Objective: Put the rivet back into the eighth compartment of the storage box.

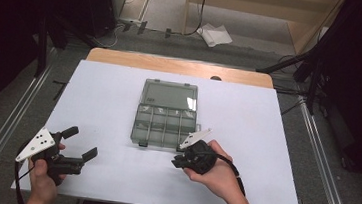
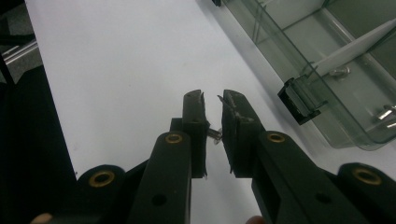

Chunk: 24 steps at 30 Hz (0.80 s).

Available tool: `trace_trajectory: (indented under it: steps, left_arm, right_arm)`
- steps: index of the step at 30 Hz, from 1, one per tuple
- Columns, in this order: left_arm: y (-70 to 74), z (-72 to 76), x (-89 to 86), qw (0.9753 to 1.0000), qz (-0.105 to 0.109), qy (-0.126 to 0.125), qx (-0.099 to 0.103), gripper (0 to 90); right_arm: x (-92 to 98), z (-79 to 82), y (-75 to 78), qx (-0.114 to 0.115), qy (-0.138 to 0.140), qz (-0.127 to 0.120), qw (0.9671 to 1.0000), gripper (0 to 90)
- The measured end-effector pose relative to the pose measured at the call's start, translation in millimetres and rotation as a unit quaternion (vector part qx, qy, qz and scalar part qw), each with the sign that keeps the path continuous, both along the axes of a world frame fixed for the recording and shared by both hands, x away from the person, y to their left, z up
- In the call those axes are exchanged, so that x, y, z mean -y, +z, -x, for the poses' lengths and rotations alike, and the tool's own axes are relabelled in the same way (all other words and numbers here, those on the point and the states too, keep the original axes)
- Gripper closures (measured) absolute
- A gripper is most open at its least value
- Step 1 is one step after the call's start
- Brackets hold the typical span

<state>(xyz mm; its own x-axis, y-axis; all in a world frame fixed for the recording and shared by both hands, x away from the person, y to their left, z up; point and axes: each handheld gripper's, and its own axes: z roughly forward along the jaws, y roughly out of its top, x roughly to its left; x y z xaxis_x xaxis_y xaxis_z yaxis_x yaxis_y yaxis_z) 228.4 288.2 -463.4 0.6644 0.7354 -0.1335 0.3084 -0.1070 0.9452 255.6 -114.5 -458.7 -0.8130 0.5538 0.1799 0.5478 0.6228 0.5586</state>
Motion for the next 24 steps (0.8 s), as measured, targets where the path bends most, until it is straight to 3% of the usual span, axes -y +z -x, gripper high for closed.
trace_trajectory:
  steps: [24]
  left_arm:
    - [-0.5, 0.0, 1.6, 1.0000, 0.005, -0.002, -0.001, 0.0]
  right_arm:
    - [9.0, -16.0, 21.3, 0.009, -0.012, -0.002, 0.9999, 81.2]
